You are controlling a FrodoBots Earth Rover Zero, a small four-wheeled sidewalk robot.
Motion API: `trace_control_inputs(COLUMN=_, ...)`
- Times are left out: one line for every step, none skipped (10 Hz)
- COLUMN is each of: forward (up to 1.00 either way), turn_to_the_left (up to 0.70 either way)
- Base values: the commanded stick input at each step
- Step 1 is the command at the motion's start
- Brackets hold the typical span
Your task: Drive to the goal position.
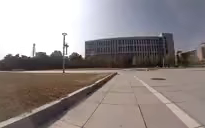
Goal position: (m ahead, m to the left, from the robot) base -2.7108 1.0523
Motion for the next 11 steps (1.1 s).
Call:
trace_control_inputs(forward=0.04, turn_to_the_left=0.0)
trace_control_inputs(forward=0.04, turn_to_the_left=0.0)
trace_control_inputs(forward=0.04, turn_to_the_left=0.0)
trace_control_inputs(forward=0.04, turn_to_the_left=0.0)
trace_control_inputs(forward=0.04, turn_to_the_left=0.0)
trace_control_inputs(forward=0.04, turn_to_the_left=0.0)
trace_control_inputs(forward=0.03, turn_to_the_left=0.0)
trace_control_inputs(forward=0.0, turn_to_the_left=0.0)
trace_control_inputs(forward=0.02, turn_to_the_left=0.0)
trace_control_inputs(forward=0.04, turn_to_the_left=0.0)
trace_control_inputs(forward=0.04, turn_to_the_left=0.0)
